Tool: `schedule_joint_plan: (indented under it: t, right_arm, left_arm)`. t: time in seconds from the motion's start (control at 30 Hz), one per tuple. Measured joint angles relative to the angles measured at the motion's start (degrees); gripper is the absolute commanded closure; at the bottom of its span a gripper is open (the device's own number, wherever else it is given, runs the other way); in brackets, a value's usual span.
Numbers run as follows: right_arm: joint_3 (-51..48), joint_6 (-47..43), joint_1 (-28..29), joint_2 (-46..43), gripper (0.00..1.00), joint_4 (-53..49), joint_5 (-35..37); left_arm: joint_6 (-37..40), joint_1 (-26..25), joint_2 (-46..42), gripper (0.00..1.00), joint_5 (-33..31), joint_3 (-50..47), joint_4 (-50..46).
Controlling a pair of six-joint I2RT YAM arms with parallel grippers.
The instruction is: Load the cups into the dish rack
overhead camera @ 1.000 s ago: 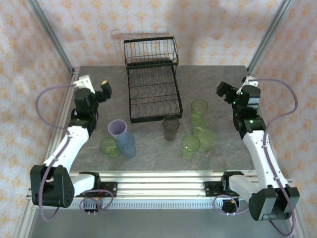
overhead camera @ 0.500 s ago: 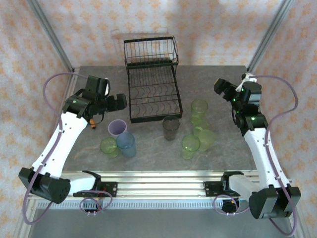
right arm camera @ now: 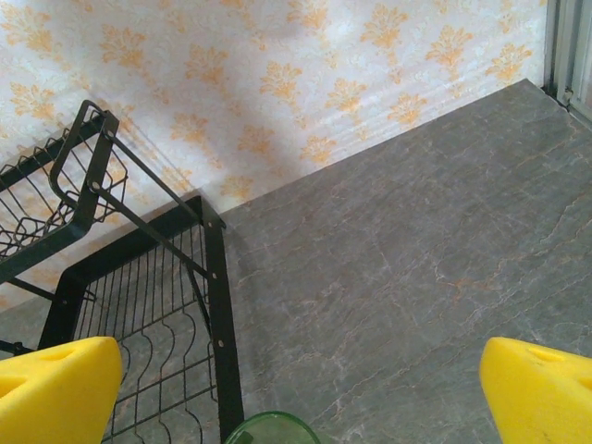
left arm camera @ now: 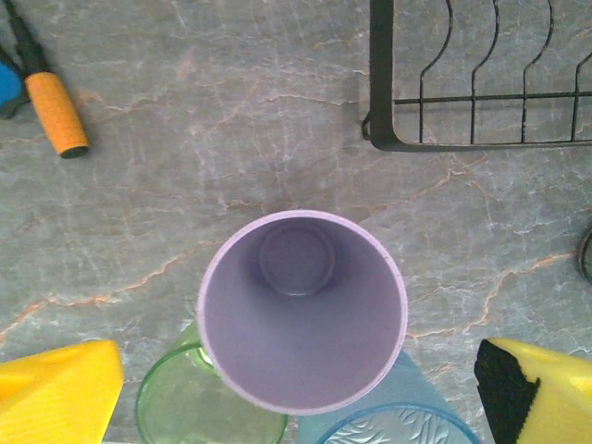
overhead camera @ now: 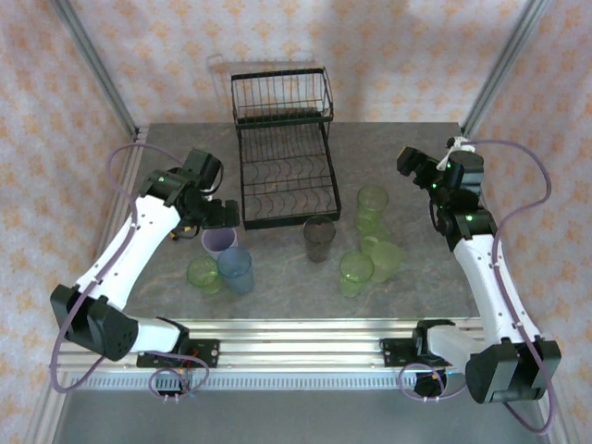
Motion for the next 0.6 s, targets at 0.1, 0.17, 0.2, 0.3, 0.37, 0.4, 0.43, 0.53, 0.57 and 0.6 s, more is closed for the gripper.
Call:
schedule_joint_plan:
  t: [0.1, 0.17, 0.2, 0.3, 0.37, 0.4, 0.43, 0.53, 0.57, 0.6]
  right_arm:
    - [0.0, 0.0, 0.0, 0.0, 0.01, 0.0, 0.3]
    - [0.0, 0.0, 0.0, 0.0, 0.01, 0.0, 0.4]
    - [0.0, 0.0, 0.0, 0.0, 0.01, 0.0, 0.4]
    - [0.0, 0.0, 0.0, 0.0, 0.01, 0.0, 0.5]
    - [0.0, 0.0, 0.0, 0.0, 0.01, 0.0, 0.7]
    - [0.0, 0.0, 0.0, 0.0, 0.01, 0.0, 0.7]
    - [0.0, 0.0, 0.0, 0.0, 0.01, 0.0, 0.9]
    - [0.0, 0.0, 0.0, 0.0, 0.01, 0.0, 1.1]
    - [0.0, 0.0, 0.0, 0.0, 0.01, 0.0, 1.2]
    - [-0.1, 0.0, 0.0, 0.0, 0.01, 0.0, 1.3]
  left_arm:
    - [0.0, 0.0, 1.5, 0.00, 1.1, -0.8, 1.1]
    - [0.0, 0.0, 2.4, 0.01, 1.6, -1.6, 1.4]
    - [0.0, 0.0, 2.9, 0.01, 1.7, -1.9, 1.4]
    - [0.0, 0.0, 4.0, 0.01, 1.7, -3.0, 1.6]
    - [0.0, 0.0, 4.4, 0.01, 1.7, -3.6, 1.7]
    - [0.0, 0.0, 4.6, 0.01, 1.7, -3.7, 1.7]
    - [0.0, 0.0, 4.8, 0.00, 1.7, -3.8, 1.8]
    - [0.0, 0.0, 5.0, 0.01, 1.7, -4.4, 2.1]
    - [0.0, 0.0, 5.1, 0.01, 1.7, -4.7, 2.2]
    - [0.0, 0.0, 5.2, 0.01, 1.7, -4.9, 2.3]
